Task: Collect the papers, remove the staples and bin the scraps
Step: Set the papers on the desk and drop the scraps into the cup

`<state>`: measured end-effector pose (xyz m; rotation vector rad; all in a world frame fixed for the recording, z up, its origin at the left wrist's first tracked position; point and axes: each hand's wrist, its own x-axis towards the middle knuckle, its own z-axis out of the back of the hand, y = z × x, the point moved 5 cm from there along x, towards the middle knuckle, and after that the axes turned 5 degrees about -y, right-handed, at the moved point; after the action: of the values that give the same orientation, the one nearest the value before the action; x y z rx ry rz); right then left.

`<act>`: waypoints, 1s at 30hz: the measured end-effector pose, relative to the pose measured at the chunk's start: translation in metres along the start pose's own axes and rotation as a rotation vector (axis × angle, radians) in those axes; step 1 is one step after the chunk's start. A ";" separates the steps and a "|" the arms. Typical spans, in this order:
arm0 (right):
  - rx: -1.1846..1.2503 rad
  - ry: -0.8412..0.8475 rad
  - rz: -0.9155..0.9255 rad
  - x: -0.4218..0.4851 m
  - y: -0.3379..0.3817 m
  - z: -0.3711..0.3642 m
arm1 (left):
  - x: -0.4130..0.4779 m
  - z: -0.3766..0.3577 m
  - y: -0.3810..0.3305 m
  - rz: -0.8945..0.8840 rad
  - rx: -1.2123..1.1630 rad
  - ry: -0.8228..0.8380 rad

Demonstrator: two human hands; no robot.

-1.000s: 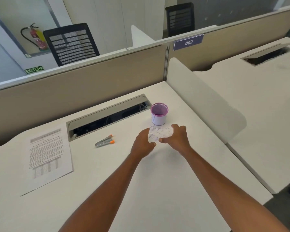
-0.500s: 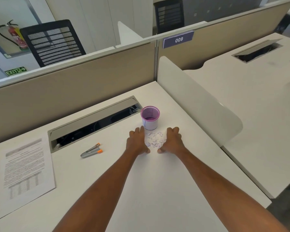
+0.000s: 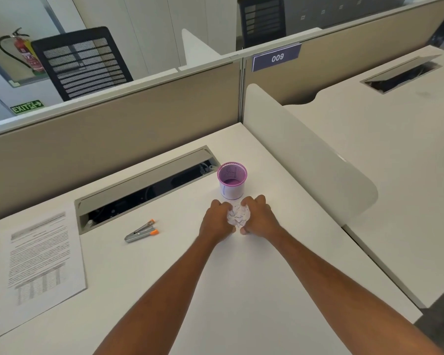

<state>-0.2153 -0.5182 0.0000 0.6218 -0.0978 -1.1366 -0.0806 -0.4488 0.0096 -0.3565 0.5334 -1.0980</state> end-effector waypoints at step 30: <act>0.982 -0.152 -0.184 -0.012 0.049 0.062 | -0.029 0.071 -0.034 0.340 -1.279 -0.102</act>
<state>-0.2041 -0.5196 0.0792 1.4283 -0.7734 -1.2832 -0.0749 -0.4360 0.0921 -1.3613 1.1205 -0.2778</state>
